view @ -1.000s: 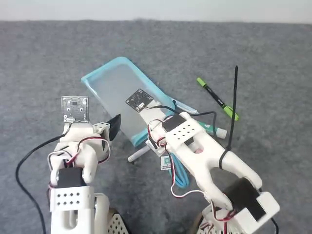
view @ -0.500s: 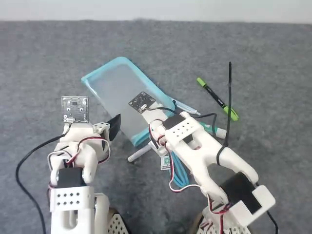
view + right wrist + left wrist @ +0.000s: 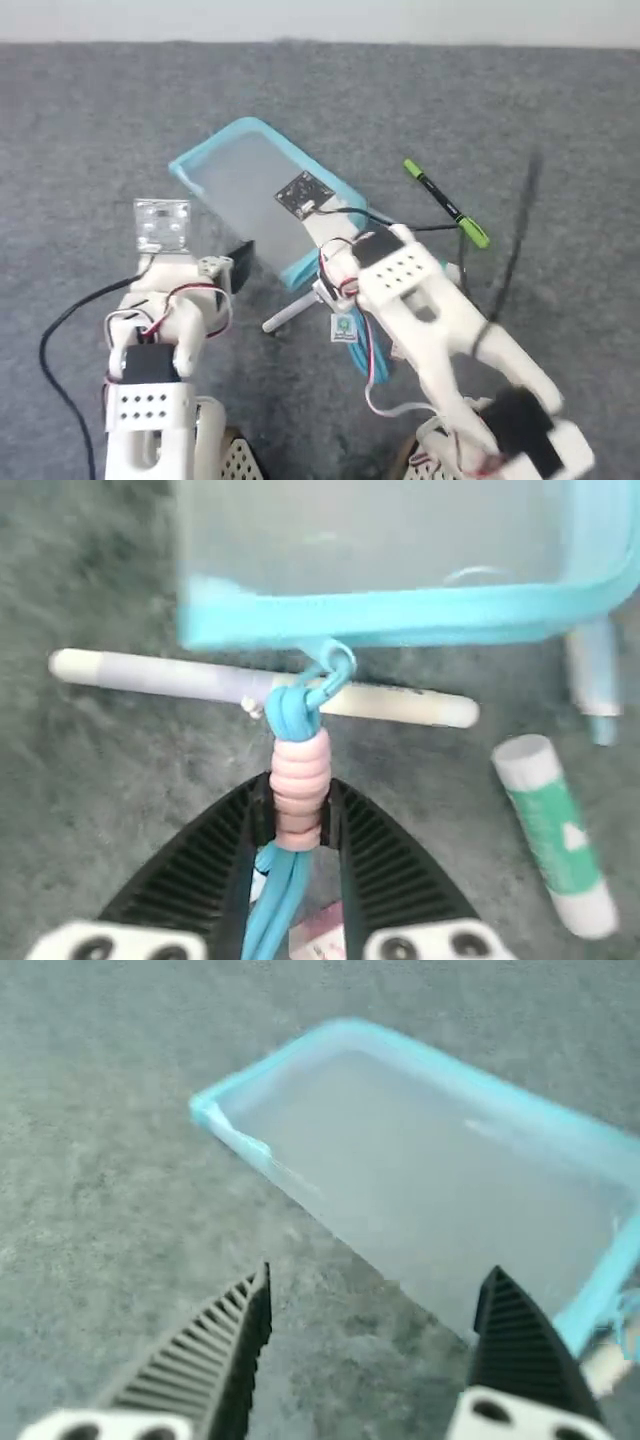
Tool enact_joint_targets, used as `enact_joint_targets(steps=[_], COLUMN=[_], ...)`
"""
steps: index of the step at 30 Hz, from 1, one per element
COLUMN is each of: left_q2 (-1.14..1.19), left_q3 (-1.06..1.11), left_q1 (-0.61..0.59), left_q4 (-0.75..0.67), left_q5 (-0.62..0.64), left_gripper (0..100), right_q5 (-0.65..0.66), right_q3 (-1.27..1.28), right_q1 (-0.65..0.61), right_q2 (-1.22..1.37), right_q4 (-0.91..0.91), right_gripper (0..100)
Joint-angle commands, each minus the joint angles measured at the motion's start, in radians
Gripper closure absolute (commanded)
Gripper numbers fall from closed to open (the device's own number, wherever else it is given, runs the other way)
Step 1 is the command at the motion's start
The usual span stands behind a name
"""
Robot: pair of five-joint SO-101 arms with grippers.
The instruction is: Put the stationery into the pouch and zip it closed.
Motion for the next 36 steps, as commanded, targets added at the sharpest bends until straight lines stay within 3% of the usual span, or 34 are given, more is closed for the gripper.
enact_joint_targets(steps=[1, 13, 36], left_q2=[-0.012, -0.014, -0.114], left_q3=[-0.012, -0.013, -0.081], left_q1=[0.114, 0.227, 0.298], left_q4=[0.008, 0.032, 0.192], left_q5=[-0.08, -0.117, -0.126], left_gripper=[68, 65, 66], right_q5=[0.003, 0.061, 0.06], right_q3=[-0.011, 0.129, 0.103], right_q1=[0.012, -0.025, -0.061], right_q2=[-0.223, -0.559, -0.46], right_q4=[0.039, 0.102, 0.093], right_gripper=[99.2, 99.2, 99.2])
